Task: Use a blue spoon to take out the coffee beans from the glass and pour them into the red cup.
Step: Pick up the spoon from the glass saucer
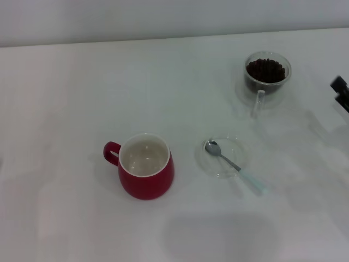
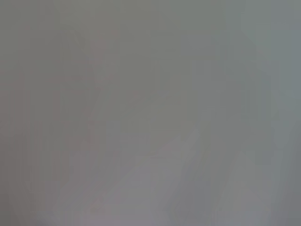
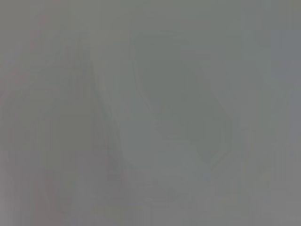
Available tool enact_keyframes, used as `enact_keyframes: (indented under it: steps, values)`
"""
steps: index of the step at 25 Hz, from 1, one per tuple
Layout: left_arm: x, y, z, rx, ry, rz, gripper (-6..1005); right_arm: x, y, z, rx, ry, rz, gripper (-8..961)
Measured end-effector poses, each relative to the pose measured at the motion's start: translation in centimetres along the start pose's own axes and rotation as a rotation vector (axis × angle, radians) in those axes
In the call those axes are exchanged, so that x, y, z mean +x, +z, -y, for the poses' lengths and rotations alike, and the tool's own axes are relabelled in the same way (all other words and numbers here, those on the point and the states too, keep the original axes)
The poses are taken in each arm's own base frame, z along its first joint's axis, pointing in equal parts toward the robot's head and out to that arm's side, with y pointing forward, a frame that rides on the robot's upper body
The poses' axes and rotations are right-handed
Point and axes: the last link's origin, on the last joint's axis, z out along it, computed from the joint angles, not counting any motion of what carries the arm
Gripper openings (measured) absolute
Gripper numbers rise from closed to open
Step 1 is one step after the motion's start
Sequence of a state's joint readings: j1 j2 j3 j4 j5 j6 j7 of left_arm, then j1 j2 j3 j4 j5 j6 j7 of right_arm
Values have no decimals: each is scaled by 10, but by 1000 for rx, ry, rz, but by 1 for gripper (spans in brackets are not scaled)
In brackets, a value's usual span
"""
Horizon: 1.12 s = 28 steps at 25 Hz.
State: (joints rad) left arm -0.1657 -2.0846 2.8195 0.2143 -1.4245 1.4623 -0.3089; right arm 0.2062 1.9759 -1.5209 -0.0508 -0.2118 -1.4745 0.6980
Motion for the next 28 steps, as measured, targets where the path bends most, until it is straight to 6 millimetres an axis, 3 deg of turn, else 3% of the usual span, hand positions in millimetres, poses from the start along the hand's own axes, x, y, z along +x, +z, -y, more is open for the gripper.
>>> enact_keyframes:
  steps: [3,5,12,17,23,28]
  values:
    - [2,7,-3,-19,-2,-9,717,2,-24,0,-19,20,-21,841]
    - [3,11,-7,-36,-2,-16,893,7,-40,-4,-41,28,-52,840]
    - [9,29,-10,-72,30,-42,892,15,-82,-25,-110,86,-77,840]
    - [11,32,-9,-82,51,-46,892,22,-90,-37,-172,263,-141,840]
    - [14,36,-4,-80,77,-54,892,34,-86,-47,-249,493,-305,841]
    - [14,38,-5,-86,77,-53,893,41,-81,-52,-257,536,-353,841]
